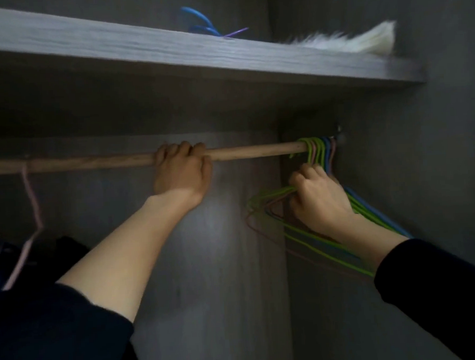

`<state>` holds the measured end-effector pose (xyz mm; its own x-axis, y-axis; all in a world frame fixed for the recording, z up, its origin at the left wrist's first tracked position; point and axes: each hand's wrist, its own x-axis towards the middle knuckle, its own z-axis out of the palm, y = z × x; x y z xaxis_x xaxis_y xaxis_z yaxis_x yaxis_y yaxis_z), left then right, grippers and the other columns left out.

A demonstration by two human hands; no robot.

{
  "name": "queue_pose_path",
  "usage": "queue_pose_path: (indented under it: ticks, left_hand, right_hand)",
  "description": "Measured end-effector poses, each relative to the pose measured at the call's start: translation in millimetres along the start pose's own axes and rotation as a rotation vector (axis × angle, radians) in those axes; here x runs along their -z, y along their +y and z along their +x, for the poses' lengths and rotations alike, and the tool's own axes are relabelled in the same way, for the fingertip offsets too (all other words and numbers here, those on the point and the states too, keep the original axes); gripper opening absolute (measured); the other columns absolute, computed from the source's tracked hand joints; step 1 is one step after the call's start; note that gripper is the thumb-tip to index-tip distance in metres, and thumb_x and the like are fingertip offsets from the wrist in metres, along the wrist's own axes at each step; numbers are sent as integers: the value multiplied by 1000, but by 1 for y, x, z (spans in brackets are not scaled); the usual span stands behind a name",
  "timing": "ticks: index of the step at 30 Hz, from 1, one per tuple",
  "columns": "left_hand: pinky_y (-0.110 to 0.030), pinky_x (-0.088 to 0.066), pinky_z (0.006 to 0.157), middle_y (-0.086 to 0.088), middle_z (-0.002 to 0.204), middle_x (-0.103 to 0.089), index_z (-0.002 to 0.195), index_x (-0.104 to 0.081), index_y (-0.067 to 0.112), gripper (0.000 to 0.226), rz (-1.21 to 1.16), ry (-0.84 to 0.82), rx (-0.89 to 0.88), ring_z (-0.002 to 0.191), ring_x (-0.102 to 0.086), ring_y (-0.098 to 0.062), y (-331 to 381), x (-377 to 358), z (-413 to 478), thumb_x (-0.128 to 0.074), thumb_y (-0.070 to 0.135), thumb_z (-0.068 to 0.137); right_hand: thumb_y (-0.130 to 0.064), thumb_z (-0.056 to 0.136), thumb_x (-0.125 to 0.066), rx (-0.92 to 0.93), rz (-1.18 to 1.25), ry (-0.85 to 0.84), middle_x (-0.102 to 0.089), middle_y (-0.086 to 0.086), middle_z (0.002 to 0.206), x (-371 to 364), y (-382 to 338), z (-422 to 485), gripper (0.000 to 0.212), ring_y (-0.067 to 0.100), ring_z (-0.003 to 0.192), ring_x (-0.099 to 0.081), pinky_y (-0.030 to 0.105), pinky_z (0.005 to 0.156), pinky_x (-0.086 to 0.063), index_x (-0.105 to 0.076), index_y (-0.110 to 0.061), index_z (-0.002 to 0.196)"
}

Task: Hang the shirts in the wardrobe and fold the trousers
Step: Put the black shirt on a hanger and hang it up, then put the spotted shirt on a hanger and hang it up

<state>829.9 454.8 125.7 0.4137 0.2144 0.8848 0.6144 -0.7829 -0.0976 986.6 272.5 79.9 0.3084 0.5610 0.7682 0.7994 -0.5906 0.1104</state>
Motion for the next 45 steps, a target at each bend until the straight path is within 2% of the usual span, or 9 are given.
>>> queue_pose_path:
  ticks: [3, 8, 16, 20, 25, 31, 35, 39, 45]
  left_hand:
    - [-38, -25, 93, -16, 90, -65, 99, -67, 10, 48, -6, 182, -1, 86, -58, -37, 0, -16, 1, -26, 35, 90]
    - [-38, -25, 89, -14, 85, -64, 93, -67, 11, 41, -36, 278, 16, 81, -56, -35, 0, -20, 0, -32, 32, 90]
    - [-37, -25, 89, -15, 85, -63, 90, -66, 11, 36, -72, 307, 41, 83, -55, -35, 0, -24, 1, -36, 31, 89]
    - [-38, -25, 89, -15, 84, -63, 90, -67, 11, 37, -87, 317, 20, 83, -55, -35, -1, -24, 2, -36, 31, 89]
    - [-39, -22, 95, -17, 90, -64, 94, -67, 9, 50, -122, 265, 22, 90, -54, -36, -2, -22, 2, -25, 37, 88]
    - [-43, -19, 109, -19, 115, -60, 117, -60, 6, 51, -179, 160, 11, 114, -46, -35, 0, -16, -4, -31, 32, 84]
    - [-45, -9, 117, -19, 141, -44, 130, -50, 2, 53, -356, 150, 16, 136, -30, -36, 27, -13, -28, -43, 25, 83]
    - [-47, -29, 110, -18, 135, -49, 126, -54, 8, 40, -666, 43, -32, 127, -40, -36, 93, -8, -72, -48, 20, 88]
    - [-37, -33, 102, -13, 120, -56, 113, -61, 7, 37, -985, -55, -168, 116, -47, -29, 203, 21, -148, -43, 21, 85]
  right_hand:
    - [-29, 84, -60, -43, -137, 24, -52, 13, 124, -6, 23, -4, 41, 33, 120, -42, 42, 91, -40, -57, -8, 119]
    - [-20, 88, -56, -60, -193, -54, -55, 7, 122, -12, 37, 2, 32, 26, 120, -43, 34, 90, -39, -61, -12, 119]
    - [-10, 81, -55, -342, 418, -88, -66, 20, 98, -2, 15, 21, 17, 38, 95, -62, 41, 77, -53, -64, -4, 93]
    - [-22, 87, -62, -439, 728, -63, -66, 12, 95, -3, -2, 48, 14, 27, 92, -62, 29, 73, -45, -66, -9, 89]
    - [-34, 93, -58, -393, 803, 13, -55, -1, 68, 0, -29, 35, 26, 13, 72, -47, 24, 66, -35, -64, -19, 72]
    - [-29, 92, -58, -441, 819, -60, -52, -12, 47, 3, -41, -49, 17, 3, 51, -48, 23, 54, -39, -70, -26, 81]
    - [-32, 93, -58, -503, 780, -206, -58, -6, 52, 28, -27, -104, 25, 9, 48, -52, 27, 48, -44, -69, -15, 78]
    - [-25, 94, -59, -549, 790, -268, -59, 0, 57, 74, -4, -150, 26, 14, 50, -54, 25, 45, -44, -66, -13, 71]
    - [-19, 95, -58, -625, 725, -314, -65, 10, 65, 148, 52, -233, 27, 17, 55, -58, 22, 44, -43, -68, -8, 73]
